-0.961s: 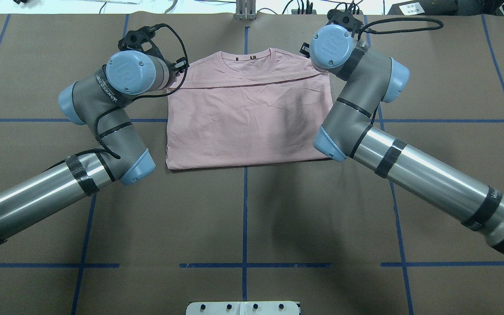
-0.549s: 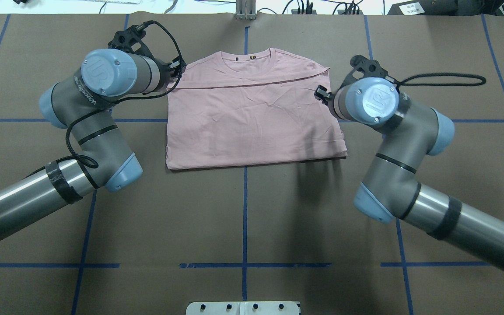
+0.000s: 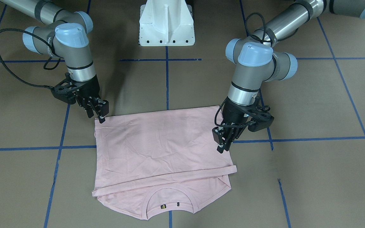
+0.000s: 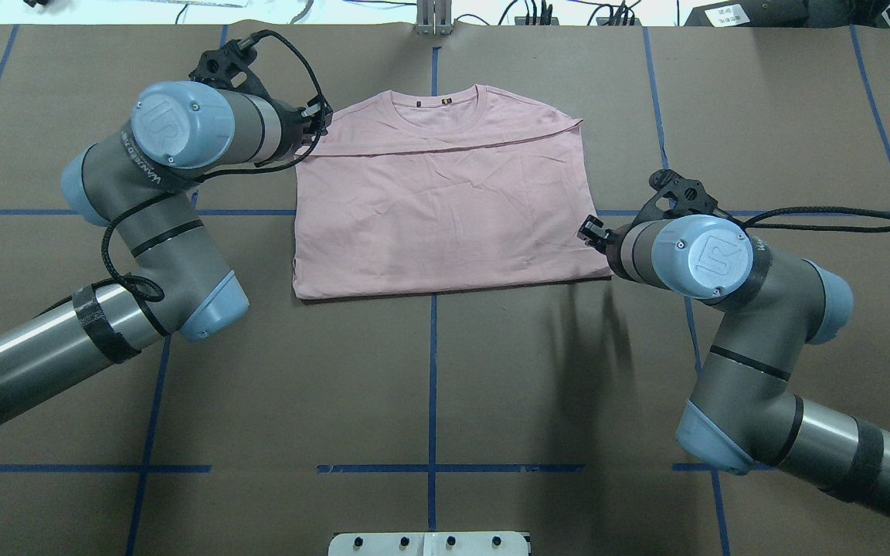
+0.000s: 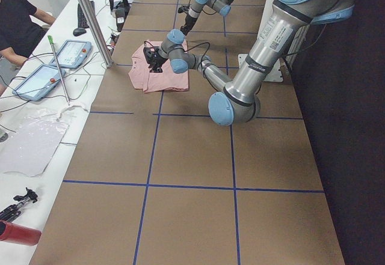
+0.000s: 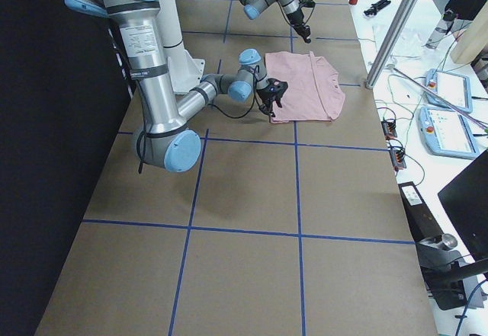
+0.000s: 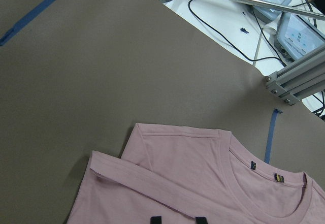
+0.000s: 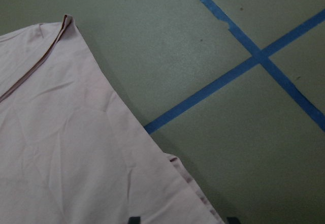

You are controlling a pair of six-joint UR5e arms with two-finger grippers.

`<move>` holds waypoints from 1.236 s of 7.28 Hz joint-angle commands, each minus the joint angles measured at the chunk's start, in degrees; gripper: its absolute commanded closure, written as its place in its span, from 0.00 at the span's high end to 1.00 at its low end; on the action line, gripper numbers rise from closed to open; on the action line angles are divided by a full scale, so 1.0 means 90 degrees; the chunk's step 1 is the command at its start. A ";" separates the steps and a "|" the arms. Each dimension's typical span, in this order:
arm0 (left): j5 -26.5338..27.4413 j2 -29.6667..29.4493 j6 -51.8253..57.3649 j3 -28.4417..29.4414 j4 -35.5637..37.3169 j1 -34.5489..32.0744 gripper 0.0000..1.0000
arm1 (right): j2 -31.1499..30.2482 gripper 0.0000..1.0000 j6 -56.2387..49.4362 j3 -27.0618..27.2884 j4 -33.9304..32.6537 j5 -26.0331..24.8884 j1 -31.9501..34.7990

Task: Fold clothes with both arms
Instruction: 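Move the right gripper to the side edge of the folded shirt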

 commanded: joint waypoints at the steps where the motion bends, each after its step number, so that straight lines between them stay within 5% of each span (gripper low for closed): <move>1: -0.0002 0.0005 -0.0008 -0.0022 0.0013 0.0000 0.34 | 0.0134 0.66 0.0243 -0.0286 0.0010 0.0001 -0.0055; 6: -0.0002 0.0015 -0.0018 -0.0051 0.0013 0.0000 0.35 | 0.0194 0.65 0.0234 -0.0493 0.0019 -0.0008 -0.0065; 7: -0.0002 0.0015 -0.0027 -0.0051 0.0013 0.0000 0.36 | 0.0174 0.56 0.0243 -0.0483 0.0019 -0.0008 -0.0055; 9: -0.0002 0.0014 -0.0027 -0.0051 0.0013 0.0000 0.36 | 0.0126 0.05 0.0244 -0.0473 0.0029 -0.0008 -0.0055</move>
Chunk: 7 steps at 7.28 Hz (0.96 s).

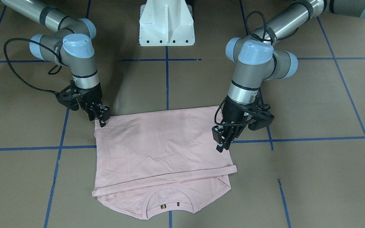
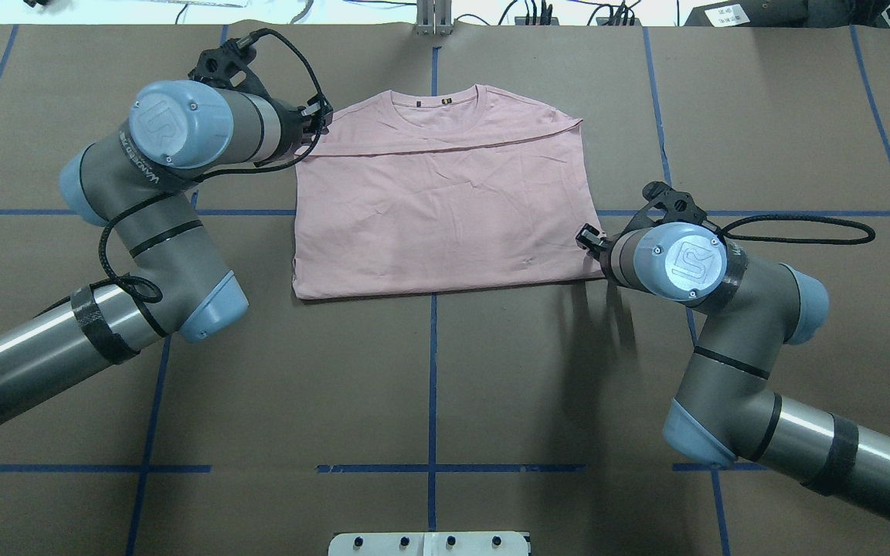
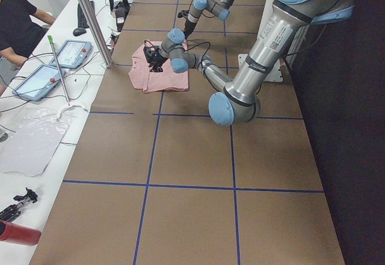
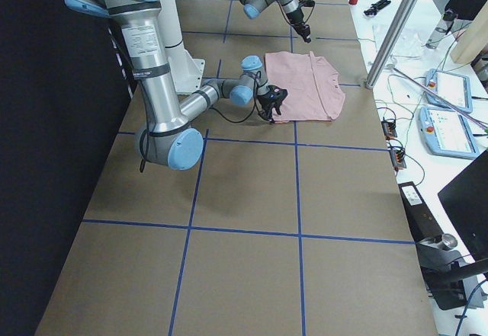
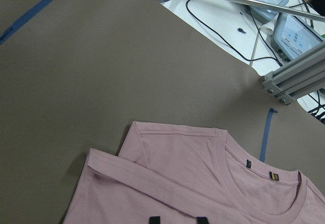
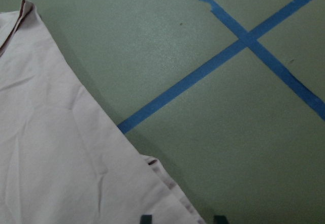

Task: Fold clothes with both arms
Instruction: 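Move the right gripper to the side edge of the folded shirt, then grasp the shirt edge with the right gripper and rotate the shirt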

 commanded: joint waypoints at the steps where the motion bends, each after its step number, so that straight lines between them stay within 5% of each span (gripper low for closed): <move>1: 0.0000 0.0003 -0.0001 0.0000 0.0000 0.0000 0.36 | -0.0054 0.00 0.0001 0.0038 0.0007 0.0000 0.0001; 4: 0.0000 -0.0006 -0.0001 -0.0058 0.0010 0.0000 0.36 | -0.0267 0.00 0.0021 0.0358 0.0007 0.0010 -0.0057; 7: -0.0010 0.0003 -0.0001 -0.0253 0.0029 0.0000 0.36 | -0.1670 0.00 0.0292 0.2220 -0.0071 0.0156 -0.0854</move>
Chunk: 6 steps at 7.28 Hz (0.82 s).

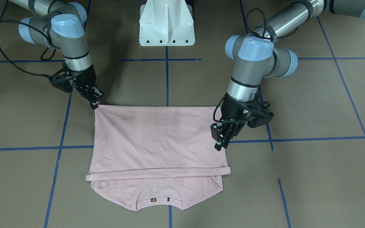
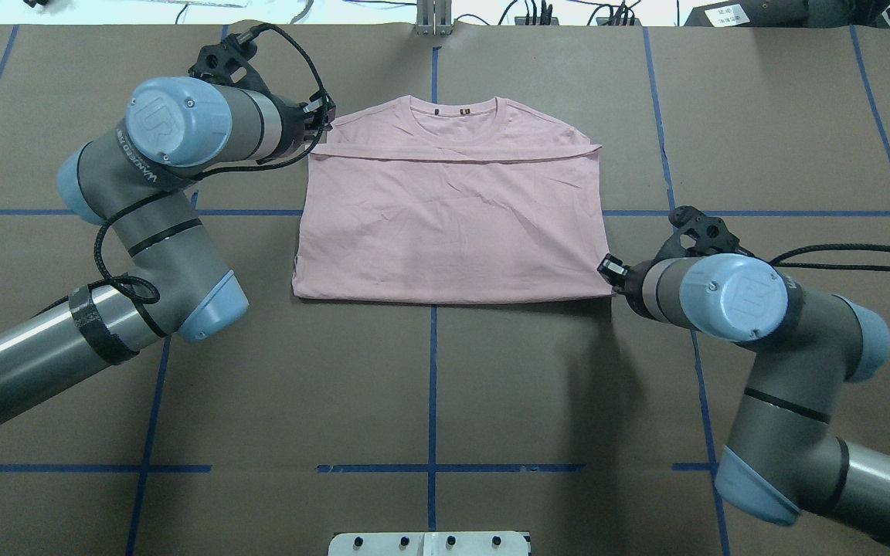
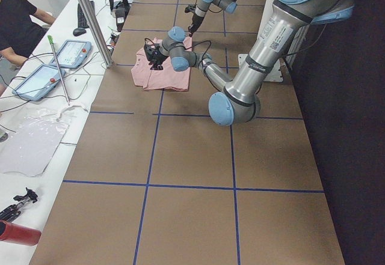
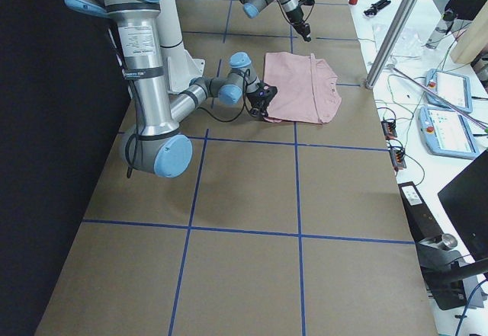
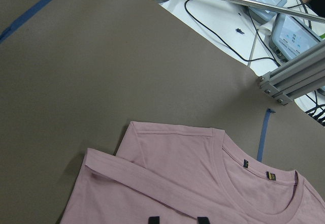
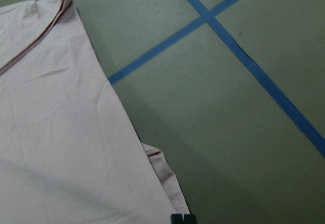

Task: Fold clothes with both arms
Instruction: 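Grasp the shirt edge with the right gripper and rotate the shirt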

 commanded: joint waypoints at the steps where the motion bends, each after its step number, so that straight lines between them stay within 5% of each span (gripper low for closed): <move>1: -0.0033 0.0008 0.0004 -0.0218 0.0005 0.0004 0.36 | -0.0913 0.00 0.0580 0.1284 -0.0018 0.0054 -0.1055; 4: -0.0559 0.0290 -0.0259 -0.0686 0.0044 0.0062 0.36 | -0.1414 0.00 0.1705 0.2401 -0.0358 0.0054 -0.3292; 5: -0.0715 0.0397 -0.0269 -0.0814 0.0054 0.0082 0.36 | -0.1405 0.38 0.1706 0.2412 -0.0360 0.0054 -0.3433; 6: -0.0784 0.0475 -0.0434 -0.0883 0.0064 0.0102 0.41 | -0.1424 0.99 0.1706 0.2403 -0.0370 0.0006 -0.3444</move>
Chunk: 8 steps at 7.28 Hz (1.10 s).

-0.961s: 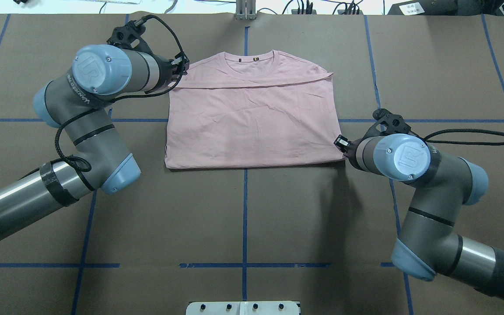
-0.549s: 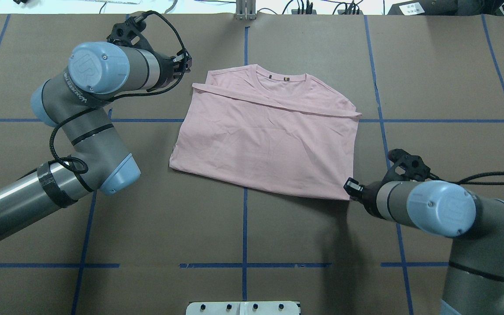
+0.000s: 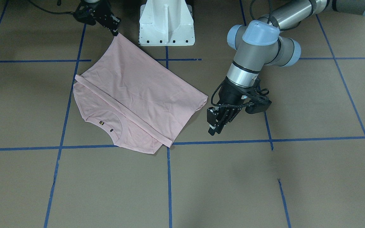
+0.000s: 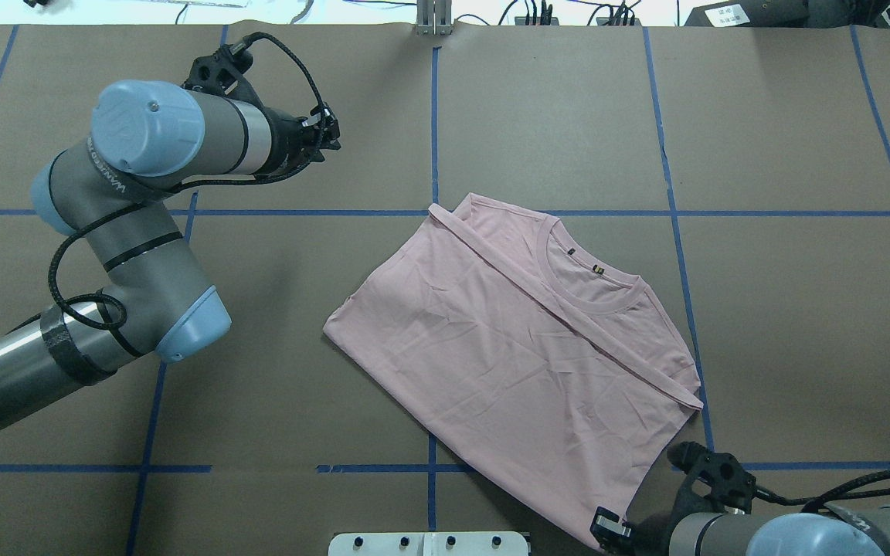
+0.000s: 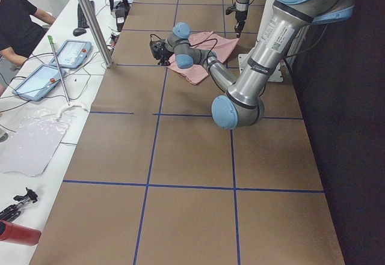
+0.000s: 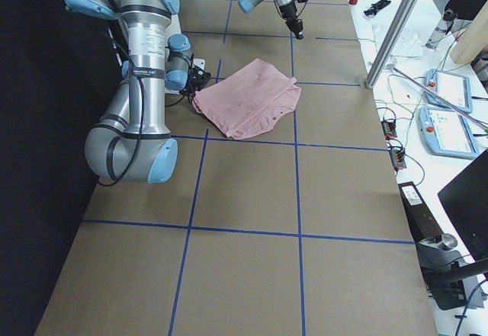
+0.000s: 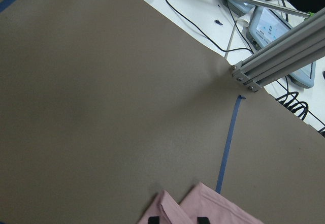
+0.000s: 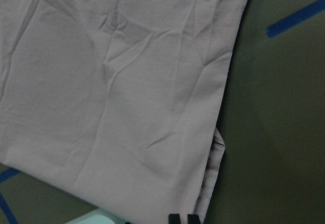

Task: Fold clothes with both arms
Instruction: 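Grasp the shirt edge with the right gripper and rotate the shirt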

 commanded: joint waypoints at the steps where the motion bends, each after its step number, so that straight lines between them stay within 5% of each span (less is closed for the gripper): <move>1: -0.0131 0.0193 -0.0319 -0.0231 0.0032 0.0173 0.46 | -0.0032 1.00 0.0045 0.0013 -0.0039 -0.0048 0.0033; 5: -0.0082 0.0439 -0.0809 -0.0984 0.2352 0.1363 0.55 | 0.0434 1.00 -0.0722 -0.0250 -0.0049 -0.0048 0.2052; 8: -0.0072 0.0439 -0.0810 -0.0828 0.2396 0.1766 0.58 | 0.0564 1.00 -0.0883 -0.0660 -0.0030 -0.0039 0.2203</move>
